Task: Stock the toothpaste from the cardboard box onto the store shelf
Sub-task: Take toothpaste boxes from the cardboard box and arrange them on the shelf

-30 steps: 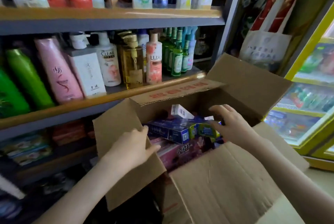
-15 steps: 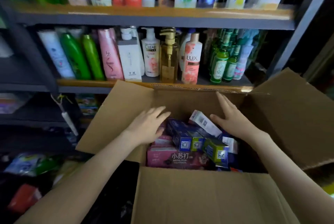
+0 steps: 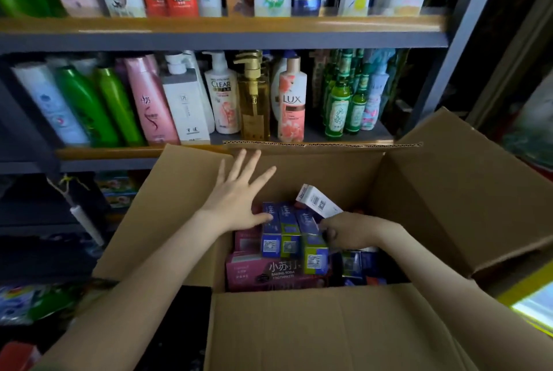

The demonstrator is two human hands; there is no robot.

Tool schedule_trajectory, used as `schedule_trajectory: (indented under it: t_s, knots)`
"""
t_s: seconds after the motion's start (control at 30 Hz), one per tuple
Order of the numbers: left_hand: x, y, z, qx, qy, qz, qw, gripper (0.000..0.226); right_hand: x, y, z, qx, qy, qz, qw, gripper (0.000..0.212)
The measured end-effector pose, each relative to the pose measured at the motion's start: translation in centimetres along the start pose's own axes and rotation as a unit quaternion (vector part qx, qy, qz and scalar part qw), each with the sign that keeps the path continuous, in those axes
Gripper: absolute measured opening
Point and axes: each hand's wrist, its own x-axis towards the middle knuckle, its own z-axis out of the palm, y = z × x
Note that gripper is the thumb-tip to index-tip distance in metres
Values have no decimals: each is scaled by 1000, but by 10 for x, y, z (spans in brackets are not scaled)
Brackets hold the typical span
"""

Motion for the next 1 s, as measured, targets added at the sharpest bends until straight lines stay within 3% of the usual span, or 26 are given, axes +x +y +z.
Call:
schedule_trajectory:
  t_s: [0.13,0.3,0.37,0.43,0.5,0.6,0.7,0.87,1.0]
  knots:
    - [-1,0,2,4,-24,3,1000,120,19,-22,21,73,25,1,997,56]
    - [-3,5,1,-38,-30,-22,999,120,24,-20,30,60,39,5,997,56]
    - [-4,12,0,-23,-36,-32,999,117,18,-4,28,-10,89,68,994,62]
    - [-3,21,1,1,-43,-35,998,116,8,12,26,-63,123,188,973,72]
    - [-3,30,3,15,-46,-41,998,116,0,23,28,-7,103,255,961,77]
    - [-3,39,4,25,-47,-48,997,115,-1,33,30,85,95,250,960,64]
    - [-3,42,2,21,-43,-44,998,108,2,38,26,78,177,254,948,42]
    - [0,41,0,-11,-5,-45,999,87,6,40,29,129,115,257,951,69]
    - [2,34,-2,-53,49,-46,996,75,7,37,23,123,208,252,937,40]
